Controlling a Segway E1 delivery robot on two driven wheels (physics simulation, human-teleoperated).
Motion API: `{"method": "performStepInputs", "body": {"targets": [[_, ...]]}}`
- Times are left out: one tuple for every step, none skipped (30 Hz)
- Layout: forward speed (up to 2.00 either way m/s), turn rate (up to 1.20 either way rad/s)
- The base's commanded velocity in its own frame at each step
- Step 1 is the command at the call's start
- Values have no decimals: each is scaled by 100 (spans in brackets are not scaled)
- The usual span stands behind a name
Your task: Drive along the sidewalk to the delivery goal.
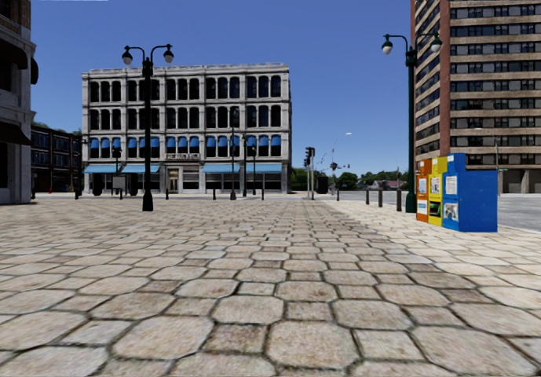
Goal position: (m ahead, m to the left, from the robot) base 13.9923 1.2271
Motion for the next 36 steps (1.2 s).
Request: {"method": "performStepInputs", "body": {"targets": [[200, 26], [200, 27], [200, 27], [200, 33], [200, 34], [200, 34], [200, 35], [200, 35], [200, 35], [200, 35], [200, 35], [200, 35], [200, 31], [200, 0], [200, 0], [200, 0], [200, 0], [200, 0], [200, 0], [200, 0], [200, 0], [200, 0], [200, 0], [200, 0], [200, 0], [200, 0], [200, 0], [200, 0], [200, 0], [200, 0], [200, 0], [200, 0], [200, 0], [200, 0], [200, 0], [200, 0]]}}
